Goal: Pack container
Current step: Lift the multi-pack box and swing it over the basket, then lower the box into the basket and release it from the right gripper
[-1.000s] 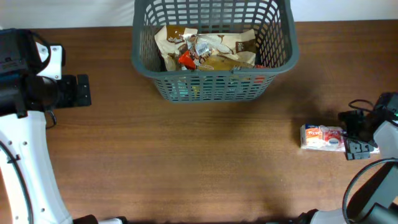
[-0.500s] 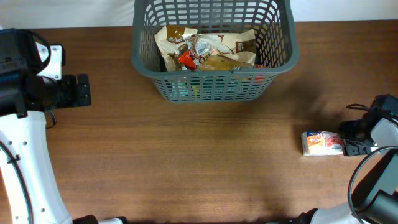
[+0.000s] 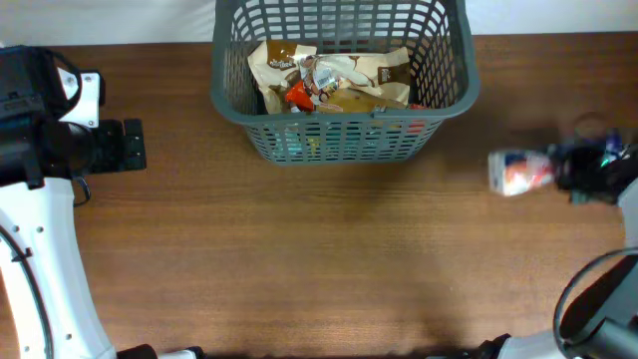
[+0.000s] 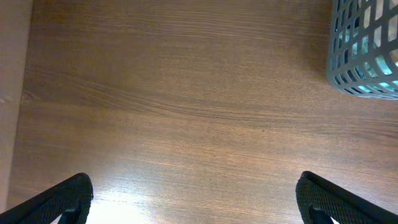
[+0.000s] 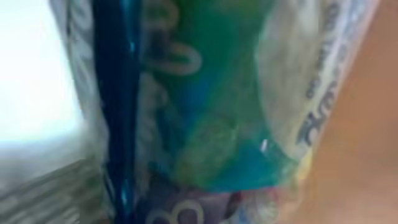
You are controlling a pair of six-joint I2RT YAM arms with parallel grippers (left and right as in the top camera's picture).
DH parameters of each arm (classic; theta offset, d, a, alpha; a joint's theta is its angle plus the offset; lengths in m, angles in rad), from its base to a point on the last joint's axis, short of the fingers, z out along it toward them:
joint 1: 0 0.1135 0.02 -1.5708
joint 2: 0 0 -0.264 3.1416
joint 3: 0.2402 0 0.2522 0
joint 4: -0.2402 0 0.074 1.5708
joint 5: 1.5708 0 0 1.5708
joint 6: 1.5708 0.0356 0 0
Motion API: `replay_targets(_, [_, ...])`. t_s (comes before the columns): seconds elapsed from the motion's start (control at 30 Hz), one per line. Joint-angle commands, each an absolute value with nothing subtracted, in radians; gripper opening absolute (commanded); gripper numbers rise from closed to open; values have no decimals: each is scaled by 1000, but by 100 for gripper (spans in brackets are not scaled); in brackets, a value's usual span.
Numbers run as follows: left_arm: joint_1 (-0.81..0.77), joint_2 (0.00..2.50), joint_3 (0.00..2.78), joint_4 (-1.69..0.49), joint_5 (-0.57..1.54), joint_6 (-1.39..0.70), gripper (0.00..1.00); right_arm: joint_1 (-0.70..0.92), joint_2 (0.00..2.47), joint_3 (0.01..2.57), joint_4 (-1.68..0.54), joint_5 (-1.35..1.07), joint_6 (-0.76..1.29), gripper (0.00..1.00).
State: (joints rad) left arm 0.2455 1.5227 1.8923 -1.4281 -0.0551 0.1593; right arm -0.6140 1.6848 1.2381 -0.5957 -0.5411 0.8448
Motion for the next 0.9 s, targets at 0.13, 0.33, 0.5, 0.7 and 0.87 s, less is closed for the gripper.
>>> replay_targets(0.13, [252,1526,1898,-1428,-41,147,99,-542,1550,1596,-595,-884,612,4])
replay_targets(0.33, [252,1526,1898,-1428,-41,147,99,-301,1536,1782,-659,-902,256,4])
replay_targets(0.5, [252,1526,1898,-1428,-41,147,99,-79,1540,1795,-663,-699,4,4])
replay_targets(0.7, [252,1526,1898,-1428,-41,147,99,154,1562,1795,-665,-380,-255,4])
replay_targets(0.87, [252,1526,1898,-1428,-41,147,99,237,1578,1795,-645,-289,-419,4])
